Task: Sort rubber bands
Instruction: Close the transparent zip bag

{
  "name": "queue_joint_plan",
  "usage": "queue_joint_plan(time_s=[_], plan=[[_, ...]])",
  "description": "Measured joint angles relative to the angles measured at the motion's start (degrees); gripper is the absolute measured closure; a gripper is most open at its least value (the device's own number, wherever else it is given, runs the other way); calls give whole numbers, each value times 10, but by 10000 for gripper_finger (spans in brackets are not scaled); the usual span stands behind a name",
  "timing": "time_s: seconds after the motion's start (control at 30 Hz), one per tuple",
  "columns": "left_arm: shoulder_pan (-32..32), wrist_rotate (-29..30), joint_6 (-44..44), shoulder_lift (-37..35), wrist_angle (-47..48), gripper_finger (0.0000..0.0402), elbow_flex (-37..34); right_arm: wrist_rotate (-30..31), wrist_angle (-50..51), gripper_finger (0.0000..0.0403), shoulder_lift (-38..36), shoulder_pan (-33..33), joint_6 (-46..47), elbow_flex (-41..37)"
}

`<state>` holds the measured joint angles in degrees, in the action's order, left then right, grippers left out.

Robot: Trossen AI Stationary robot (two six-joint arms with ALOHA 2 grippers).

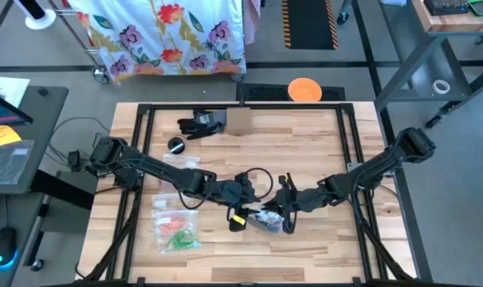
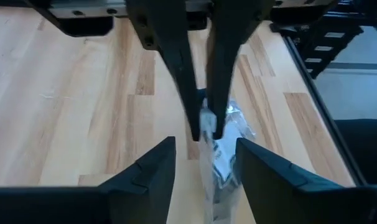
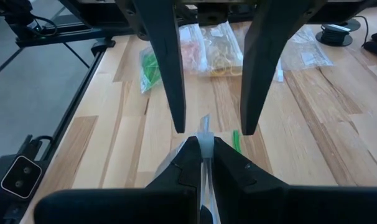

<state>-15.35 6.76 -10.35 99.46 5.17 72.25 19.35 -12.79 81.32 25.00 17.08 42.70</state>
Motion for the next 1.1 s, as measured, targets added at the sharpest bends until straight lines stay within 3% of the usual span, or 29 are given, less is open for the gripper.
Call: queue_joint_plan(time_s=[0.4, 0.67, 1.1], plan=[[2, -9, -7, 0, -7, 249, 0, 3, -14, 386, 0, -4, -4, 1], [2, -5, -4, 0, -3, 389, 0, 2, -11, 386, 0, -4, -5, 1], [-3, 21, 9, 0, 0, 401, 0, 1, -6, 386, 0, -3, -4, 1]])
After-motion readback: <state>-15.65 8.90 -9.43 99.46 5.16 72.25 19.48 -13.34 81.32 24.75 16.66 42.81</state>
